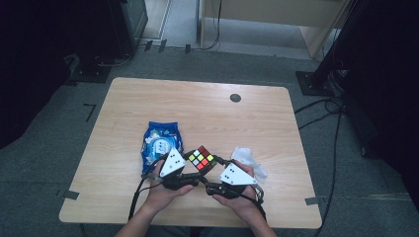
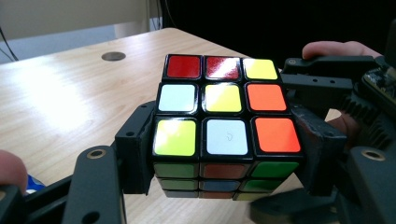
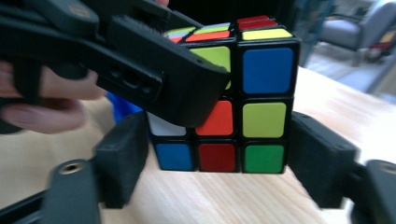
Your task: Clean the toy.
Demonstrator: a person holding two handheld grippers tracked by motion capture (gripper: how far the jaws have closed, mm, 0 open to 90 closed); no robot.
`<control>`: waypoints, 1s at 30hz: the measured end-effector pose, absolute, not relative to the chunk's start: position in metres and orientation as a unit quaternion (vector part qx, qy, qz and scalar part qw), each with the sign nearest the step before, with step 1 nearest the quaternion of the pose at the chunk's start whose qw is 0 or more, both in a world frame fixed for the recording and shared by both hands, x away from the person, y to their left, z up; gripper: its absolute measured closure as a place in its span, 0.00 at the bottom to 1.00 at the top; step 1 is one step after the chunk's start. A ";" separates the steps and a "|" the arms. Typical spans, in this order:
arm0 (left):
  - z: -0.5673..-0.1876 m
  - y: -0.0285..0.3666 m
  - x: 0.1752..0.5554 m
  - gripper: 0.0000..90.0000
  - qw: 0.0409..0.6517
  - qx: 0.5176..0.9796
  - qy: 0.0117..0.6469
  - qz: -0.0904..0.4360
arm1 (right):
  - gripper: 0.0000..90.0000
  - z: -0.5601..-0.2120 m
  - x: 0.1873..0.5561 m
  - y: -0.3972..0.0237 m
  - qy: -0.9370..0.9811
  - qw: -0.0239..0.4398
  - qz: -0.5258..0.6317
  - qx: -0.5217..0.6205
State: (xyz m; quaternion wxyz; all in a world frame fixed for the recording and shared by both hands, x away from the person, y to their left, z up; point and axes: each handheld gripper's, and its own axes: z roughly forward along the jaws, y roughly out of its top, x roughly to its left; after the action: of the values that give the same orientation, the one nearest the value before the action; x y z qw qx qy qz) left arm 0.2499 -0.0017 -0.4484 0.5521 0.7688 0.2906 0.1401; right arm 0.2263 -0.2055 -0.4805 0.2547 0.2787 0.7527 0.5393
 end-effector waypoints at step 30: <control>-0.471 0.007 0.247 0.21 0.502 0.818 0.176 0.218 | 0.39 -0.450 0.244 -0.250 0.732 0.097 0.543 0.400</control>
State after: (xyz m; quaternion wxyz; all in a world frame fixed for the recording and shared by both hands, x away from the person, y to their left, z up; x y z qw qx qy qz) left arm 0.2469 0.0066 -0.4711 0.5023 0.8180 0.1763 0.2179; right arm 0.2436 -0.2503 -0.4497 0.0969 0.3995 0.7325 0.5426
